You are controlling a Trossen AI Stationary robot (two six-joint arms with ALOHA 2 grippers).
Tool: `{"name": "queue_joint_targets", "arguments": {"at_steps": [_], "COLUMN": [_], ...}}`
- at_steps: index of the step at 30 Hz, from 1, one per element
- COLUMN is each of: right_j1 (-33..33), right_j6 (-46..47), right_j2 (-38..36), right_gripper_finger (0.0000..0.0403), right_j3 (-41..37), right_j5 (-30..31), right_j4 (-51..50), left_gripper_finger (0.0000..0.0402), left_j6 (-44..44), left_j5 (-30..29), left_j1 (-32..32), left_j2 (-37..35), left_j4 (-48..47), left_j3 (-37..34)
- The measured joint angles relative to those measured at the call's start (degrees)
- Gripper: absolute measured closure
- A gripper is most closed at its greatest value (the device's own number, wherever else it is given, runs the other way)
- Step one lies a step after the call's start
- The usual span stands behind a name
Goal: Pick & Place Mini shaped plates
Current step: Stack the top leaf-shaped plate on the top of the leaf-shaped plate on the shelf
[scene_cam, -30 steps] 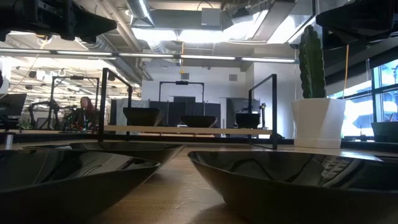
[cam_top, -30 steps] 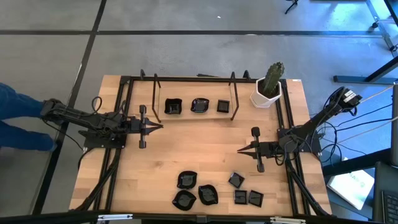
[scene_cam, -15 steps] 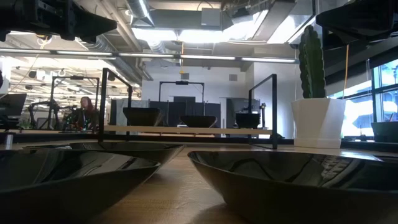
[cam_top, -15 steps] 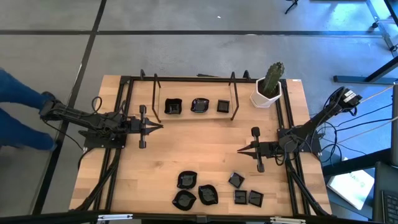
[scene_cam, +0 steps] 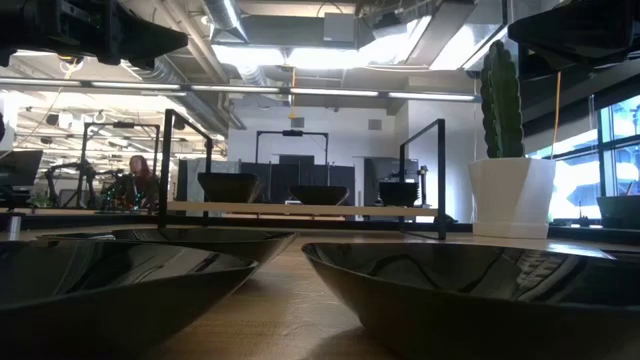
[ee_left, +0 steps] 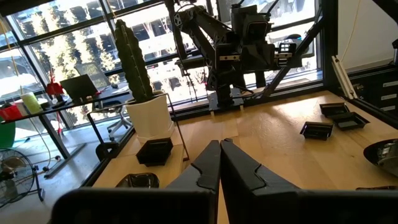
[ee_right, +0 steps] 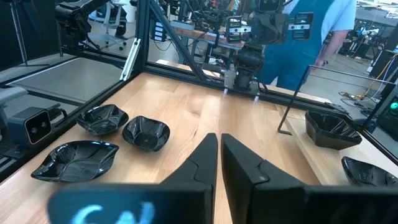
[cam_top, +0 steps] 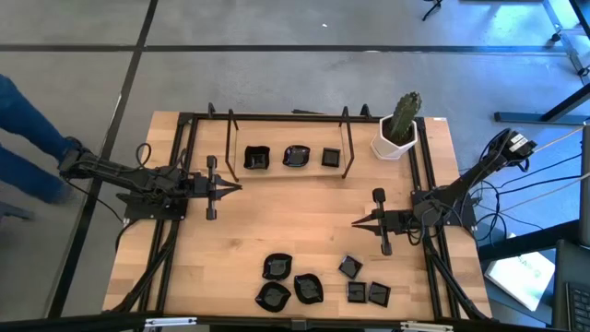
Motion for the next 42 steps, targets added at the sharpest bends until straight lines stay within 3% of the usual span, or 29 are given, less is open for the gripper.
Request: {"name": "queue_joint_targets", "arguments": {"at_steps": [13,33,42], "right_j1": [0.0,0.0,0.0], "right_j6": [0.1,-0.6,4.4], "right_j2": [0.0,0.0,0.0], "right_gripper_finger": [0.0379,0.0379,0.0379], "right_j3": [0.0,0.0,0.0], "right_j5": [0.0,0.0,-0.1], "right_j4": [-3.4,0.5,-0.4], "left_gripper_finger": [0.0397,0.0393,0.0396], "left_j6": [0.0,0.0,0.0], "left_j5": [0.0,0.0,0.0], "left_j1": [0.0,0.0,0.0], "left_j2": [0.0,0.0,0.0], "left_j4": [0.0,0.0,0.0], "left_j3": [0.0,0.0,0.0]}}
